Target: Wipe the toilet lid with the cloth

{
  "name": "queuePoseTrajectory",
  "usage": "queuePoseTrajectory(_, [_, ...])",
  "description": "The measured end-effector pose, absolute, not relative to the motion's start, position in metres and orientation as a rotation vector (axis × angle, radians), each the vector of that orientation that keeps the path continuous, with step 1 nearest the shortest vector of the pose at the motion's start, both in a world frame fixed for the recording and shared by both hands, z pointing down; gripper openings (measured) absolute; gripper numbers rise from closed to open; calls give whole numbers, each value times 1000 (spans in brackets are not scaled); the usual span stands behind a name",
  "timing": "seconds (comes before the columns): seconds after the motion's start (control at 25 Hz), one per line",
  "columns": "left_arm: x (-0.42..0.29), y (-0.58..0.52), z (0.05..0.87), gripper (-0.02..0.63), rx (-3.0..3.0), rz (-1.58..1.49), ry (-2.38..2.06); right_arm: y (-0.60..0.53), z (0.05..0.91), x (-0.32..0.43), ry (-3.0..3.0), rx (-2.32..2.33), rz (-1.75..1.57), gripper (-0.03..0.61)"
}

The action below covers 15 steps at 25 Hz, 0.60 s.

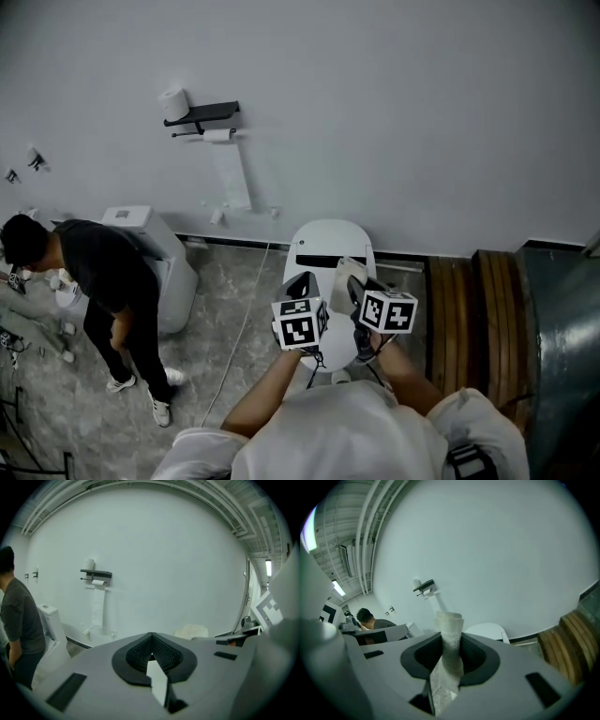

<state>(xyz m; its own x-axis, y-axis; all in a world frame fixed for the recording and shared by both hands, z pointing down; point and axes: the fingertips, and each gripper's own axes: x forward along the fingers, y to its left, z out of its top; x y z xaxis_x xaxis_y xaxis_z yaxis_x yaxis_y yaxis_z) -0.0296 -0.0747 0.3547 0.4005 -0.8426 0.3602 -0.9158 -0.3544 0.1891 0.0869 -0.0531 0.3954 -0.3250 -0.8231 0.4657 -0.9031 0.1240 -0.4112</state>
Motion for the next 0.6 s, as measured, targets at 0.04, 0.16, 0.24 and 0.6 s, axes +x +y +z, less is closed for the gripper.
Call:
queuePoseTrajectory(0.04, [-31, -75, 356, 12, 2304, 285, -1525, -53, 394, 86, -2261, 1744, 969, 100])
queuePoseTrajectory(0.16, [-33, -75, 356, 13, 2302, 284, -1537, -52, 391, 84, -2265, 1733, 930, 99])
queuePoseTrajectory(0.24, [-33, -75, 355, 13, 2297, 279, -1536, -52, 389, 83, -2269, 1723, 915, 100])
queuePoseTrajectory(0.6, [-35, -74, 362, 13, 2275, 279, -1538, -53, 392, 82, -2254, 1702, 910, 100])
